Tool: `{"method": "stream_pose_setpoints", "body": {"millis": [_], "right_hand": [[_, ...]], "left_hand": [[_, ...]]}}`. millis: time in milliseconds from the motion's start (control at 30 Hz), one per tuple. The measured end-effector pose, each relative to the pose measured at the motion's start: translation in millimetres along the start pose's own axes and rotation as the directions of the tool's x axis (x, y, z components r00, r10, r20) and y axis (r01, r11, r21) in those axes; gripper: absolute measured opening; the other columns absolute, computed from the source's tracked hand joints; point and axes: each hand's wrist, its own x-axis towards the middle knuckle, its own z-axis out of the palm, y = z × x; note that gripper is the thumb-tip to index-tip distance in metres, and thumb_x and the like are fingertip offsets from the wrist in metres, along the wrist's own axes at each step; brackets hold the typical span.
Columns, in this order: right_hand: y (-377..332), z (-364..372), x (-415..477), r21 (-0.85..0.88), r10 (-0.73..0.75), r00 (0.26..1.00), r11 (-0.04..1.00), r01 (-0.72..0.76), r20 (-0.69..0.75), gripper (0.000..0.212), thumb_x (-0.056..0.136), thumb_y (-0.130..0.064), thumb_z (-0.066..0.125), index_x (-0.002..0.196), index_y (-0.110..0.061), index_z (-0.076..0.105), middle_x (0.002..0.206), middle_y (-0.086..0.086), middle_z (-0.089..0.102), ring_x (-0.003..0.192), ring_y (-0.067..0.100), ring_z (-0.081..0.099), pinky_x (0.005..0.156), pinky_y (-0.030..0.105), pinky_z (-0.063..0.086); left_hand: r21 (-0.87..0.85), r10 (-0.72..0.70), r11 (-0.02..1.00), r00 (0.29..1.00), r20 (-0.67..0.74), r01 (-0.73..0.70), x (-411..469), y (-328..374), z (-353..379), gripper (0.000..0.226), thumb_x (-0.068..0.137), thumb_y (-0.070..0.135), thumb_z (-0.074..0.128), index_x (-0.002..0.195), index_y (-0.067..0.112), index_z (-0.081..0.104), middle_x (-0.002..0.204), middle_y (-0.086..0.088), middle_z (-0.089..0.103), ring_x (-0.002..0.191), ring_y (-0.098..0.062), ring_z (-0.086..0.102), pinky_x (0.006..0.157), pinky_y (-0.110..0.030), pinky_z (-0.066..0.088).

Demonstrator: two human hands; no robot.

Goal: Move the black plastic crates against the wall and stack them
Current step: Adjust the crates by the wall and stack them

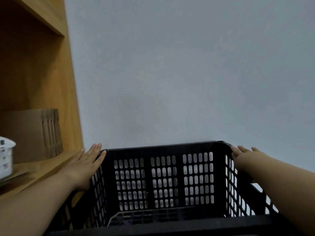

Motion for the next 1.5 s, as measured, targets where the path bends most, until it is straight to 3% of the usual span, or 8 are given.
{"method": "stream_pose_setpoints", "body": {"millis": [367,567,800,933,1033,1200,1300,1500], "right_hand": [[-3,-9,6,0.041,0.019,1.0,0.999,-0.019,-0.001,0.073,0.093,-0.018,0.041,0.149,-0.013,-0.006,0.158,0.006,-0.015,0.146,0.023,-0.007,0.118,0.042,0.004],[-3,-6,9,0.157,0.125,0.991,0.979,-0.129,0.04,0.06,0.101,-0.037,0.019,0.147,-0.016,-0.014,0.159,0.011,0.0,0.144,0.03,0.013,0.112,0.037,0.019],[7,12,5,0.239,0.161,0.987,0.958,-0.161,0.02,0.062,0.097,-0.016,0.023,0.147,-0.012,-0.015,0.159,0.011,0.0,0.143,0.032,0.017,0.114,0.037,0.02],[3,9,4,0.278,0.147,0.989,0.95,-0.143,0.006,0.066,0.097,-0.01,0.03,0.147,-0.008,-0.013,0.158,0.013,0.002,0.139,0.028,0.027,0.109,0.032,0.026],[-1,9,5,0.312,0.167,0.986,0.936,-0.161,0.007,0.061,0.098,-0.009,0.03,0.147,-0.003,-0.006,0.158,0.014,0.008,0.12,0.019,0.046,0.098,0.029,0.032],[-3,11,4,0.154,0.141,0.99,0.978,-0.141,0.011,0.084,0.089,-0.002,0.048,0.146,-0.006,-0.013,0.159,0.011,-0.005,0.139,0.028,0.028,0.104,0.031,0.031],[-6,8,0,0.075,0.105,0.994,0.991,-0.106,0.023,0.082,0.089,0.0,0.047,0.147,-0.008,-0.012,0.157,0.011,-0.018,0.141,0.029,0.024,0.106,0.033,0.031],[-15,6,-2,0.019,0.101,0.995,0.995,-0.101,0.025,0.081,0.09,-0.004,0.049,0.147,-0.007,-0.009,0.156,0.013,-0.019,0.142,0.031,0.021,0.107,0.034,0.029]], "left_hand": [[0.043,-0.105,0.994,0.986,0.129,0.1,23,-2,0,0.107,0.082,0.042,0.059,0.144,0.017,-0.024,0.152,-0.013,-0.031,0.142,-0.029,-0.022,0.117,-0.043,-0.004],[-0.011,-0.162,0.985,0.938,0.307,0.173,11,-8,2,0.126,0.07,0.049,0.072,0.142,0.023,-0.029,0.154,-0.017,-0.024,0.143,-0.033,-0.017,0.118,-0.047,0.005],[-0.256,-0.102,0.948,0.941,0.324,0.191,-4,-5,7,0.095,0.09,0.037,0.049,0.142,0.022,-0.03,0.152,-0.022,-0.028,0.143,-0.035,-0.017,0.118,-0.041,0.008],[-0.233,-0.113,0.953,0.942,0.315,0.192,-5,-4,3,0.096,0.089,0.036,0.05,0.14,0.025,-0.031,0.151,-0.019,-0.032,0.142,-0.034,-0.02,0.116,-0.046,0.007],[-0.207,-0.114,0.961,0.946,0.303,0.182,-5,-7,3,0.097,0.088,0.039,0.049,0.14,0.025,-0.032,0.151,-0.018,-0.033,0.141,-0.032,-0.024,0.116,-0.049,0.006],[-0.189,-0.108,0.967,0.947,0.302,0.171,-6,-7,2,0.098,0.088,0.037,0.051,0.14,0.026,-0.032,0.15,-0.019,-0.033,0.142,-0.031,-0.023,0.115,-0.049,0.008],[-0.185,-0.116,0.965,0.937,0.331,0.185,-6,-10,1,0.103,0.087,0.03,0.054,0.137,0.025,-0.035,0.149,-0.02,-0.036,0.142,-0.033,-0.022,0.116,-0.048,0.008],[-0.229,-0.108,0.956,0.945,0.308,0.184,-11,-10,8,0.105,0.086,0.019,0.056,0.138,0.025,-0.035,0.147,-0.02,-0.039,0.141,-0.034,-0.023,0.116,-0.047,0.006]]}}
